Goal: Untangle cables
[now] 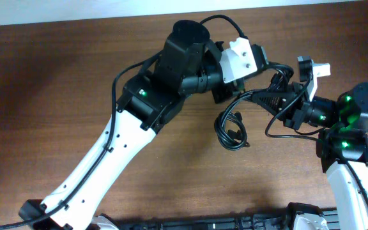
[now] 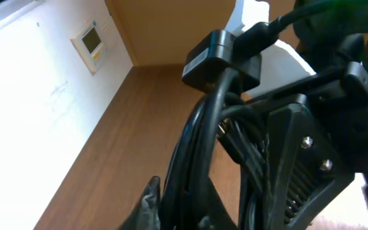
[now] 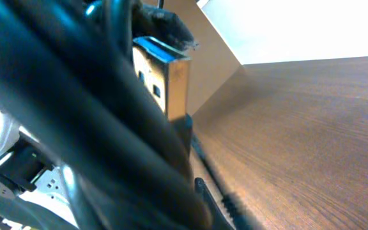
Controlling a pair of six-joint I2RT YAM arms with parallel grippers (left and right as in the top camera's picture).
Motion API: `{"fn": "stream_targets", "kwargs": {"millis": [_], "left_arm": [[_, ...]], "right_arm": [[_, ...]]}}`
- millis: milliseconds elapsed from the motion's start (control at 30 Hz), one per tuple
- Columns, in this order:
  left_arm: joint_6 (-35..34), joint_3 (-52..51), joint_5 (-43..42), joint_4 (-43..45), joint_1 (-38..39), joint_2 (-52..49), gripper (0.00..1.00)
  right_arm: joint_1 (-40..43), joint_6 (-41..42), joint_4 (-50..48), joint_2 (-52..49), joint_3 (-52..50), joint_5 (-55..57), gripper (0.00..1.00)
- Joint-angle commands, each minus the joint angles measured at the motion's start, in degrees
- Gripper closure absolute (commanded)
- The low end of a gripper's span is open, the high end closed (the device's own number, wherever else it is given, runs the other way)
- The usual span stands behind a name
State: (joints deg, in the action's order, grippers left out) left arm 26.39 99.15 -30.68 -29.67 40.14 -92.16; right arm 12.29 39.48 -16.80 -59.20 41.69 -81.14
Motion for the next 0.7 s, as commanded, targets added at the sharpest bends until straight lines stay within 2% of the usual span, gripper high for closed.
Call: {"fn": "stream_targets", "kwargs": {"millis": [0,133,333,500,667], "left_arm": [[-8.8,0.4,5.4,2.6,-0.5,-0.2,1.00],[-20.7,0.4,16.2,3.1,-0.5,-0.2,1.00],[-32.3,0.4,20.6,3.1,-0.5,-0.2,1.00],[-33.6,0.4,18.1,3.5,-0.2,-0.2,1.00],[-29.5,0.4,13.5,4.7,2.1,-0.3,1.00]], "right_arm": [[-0.3,0.2,-0.2,0.3,0.9,-2.1,0.96],[-0.3,0.2,-1.1,0.3,0.9,-2.1,0.96],[-0.3,0.2,-1.1,0.3,0.9,-2.1,0.96],[-0.3,0.3,-1.1,0.3,0.9,-2.3,0.96],[-0.3,1.5,-1.1,0.3,0.9,-2.2,0.96]]}}
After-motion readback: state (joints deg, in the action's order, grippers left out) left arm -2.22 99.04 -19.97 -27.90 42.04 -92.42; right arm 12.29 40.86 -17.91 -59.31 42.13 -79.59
